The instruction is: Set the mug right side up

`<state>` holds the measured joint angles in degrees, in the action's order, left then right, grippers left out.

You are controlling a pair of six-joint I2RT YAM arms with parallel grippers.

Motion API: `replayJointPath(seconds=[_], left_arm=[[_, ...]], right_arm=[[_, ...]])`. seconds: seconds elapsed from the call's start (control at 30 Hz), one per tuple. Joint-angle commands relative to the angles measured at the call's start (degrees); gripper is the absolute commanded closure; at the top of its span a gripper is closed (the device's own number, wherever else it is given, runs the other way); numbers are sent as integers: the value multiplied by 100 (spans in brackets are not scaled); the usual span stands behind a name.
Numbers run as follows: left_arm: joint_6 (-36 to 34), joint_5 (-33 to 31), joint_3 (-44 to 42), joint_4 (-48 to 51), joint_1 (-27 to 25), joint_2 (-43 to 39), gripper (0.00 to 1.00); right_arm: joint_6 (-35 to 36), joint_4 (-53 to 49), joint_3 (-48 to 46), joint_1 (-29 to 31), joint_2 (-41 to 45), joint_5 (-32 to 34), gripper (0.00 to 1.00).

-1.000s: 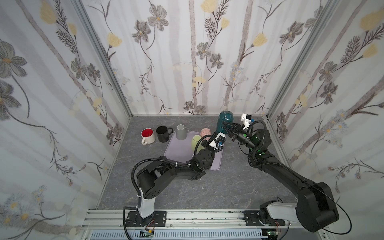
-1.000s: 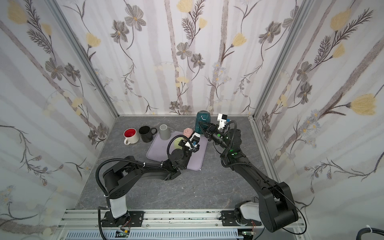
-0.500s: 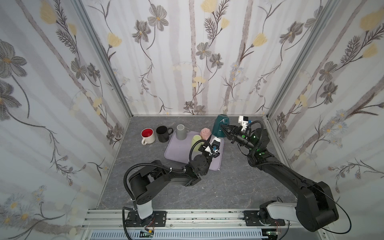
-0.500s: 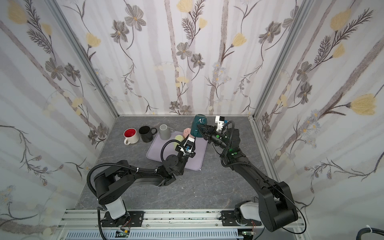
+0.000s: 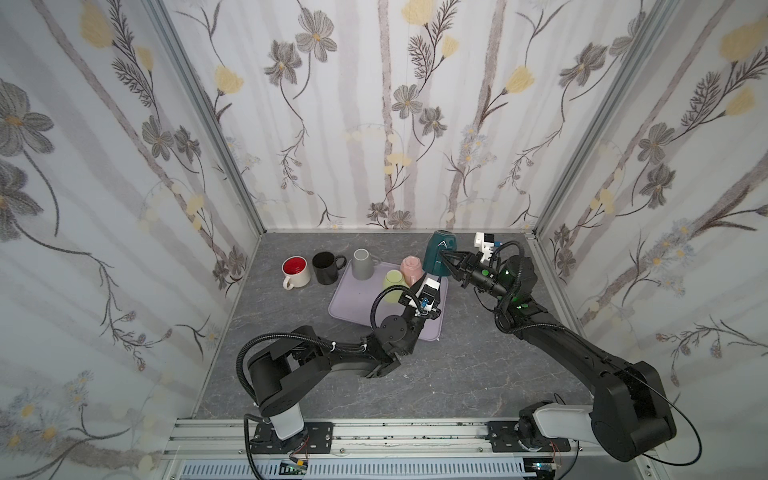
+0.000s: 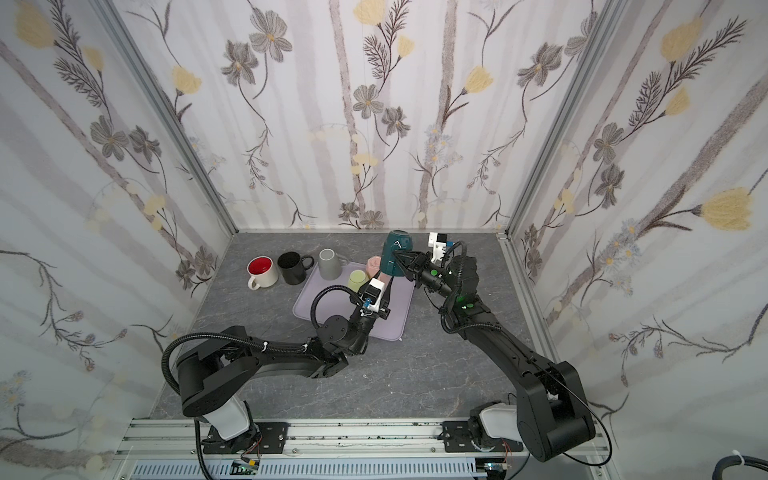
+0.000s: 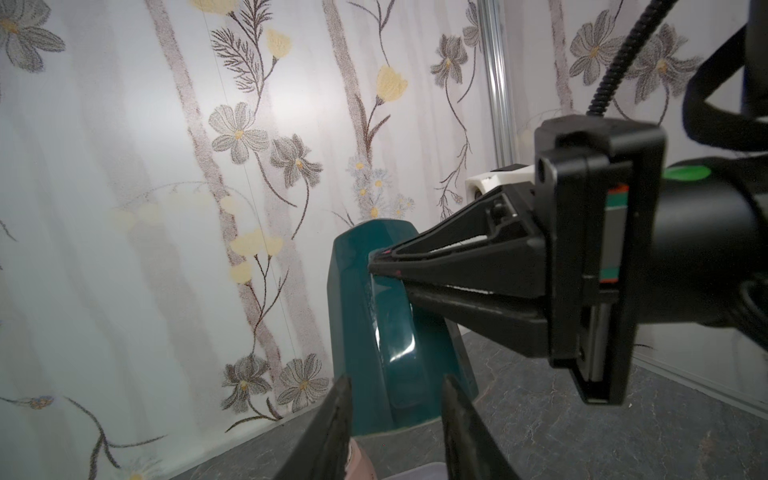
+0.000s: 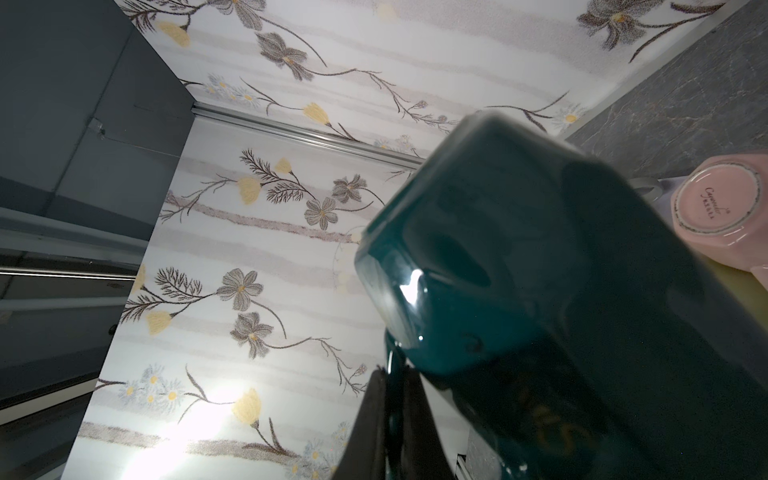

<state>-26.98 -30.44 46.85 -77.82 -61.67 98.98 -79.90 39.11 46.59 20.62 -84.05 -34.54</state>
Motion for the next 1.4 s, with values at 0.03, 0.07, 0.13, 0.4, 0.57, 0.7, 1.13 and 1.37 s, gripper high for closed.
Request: replayJointPath(seconds=[0.03, 0.07, 0.13, 0.4, 0.57, 0.7, 1.13, 1.37], left_arm=[[48, 207, 288, -285, 6, 197, 69], [76, 230, 348, -270, 11, 252, 69], [141, 195, 453, -205, 6, 320, 69], [536, 161, 751, 364, 32, 330, 68], [737, 204, 936, 909, 77, 333, 69], [1060, 250, 881, 1269, 154, 222, 72], [2055, 785, 1117, 2695, 548, -154, 85], [2264, 1047, 1244, 3042, 624, -162, 85]], right_arm=[[91, 484, 21, 12, 77, -17, 99], [103, 477, 8, 13, 99, -10, 99], [117, 465, -21, 20, 146, 9, 99], [149, 483, -117, 21, 205, 0, 99], [162, 493, -115, 21, 240, -17, 98], [343, 287, -58, 15, 273, -35, 99], [1090, -513, 41, 38, 486, 232, 99], [1499, -963, 180, 91, 464, 378, 99]])
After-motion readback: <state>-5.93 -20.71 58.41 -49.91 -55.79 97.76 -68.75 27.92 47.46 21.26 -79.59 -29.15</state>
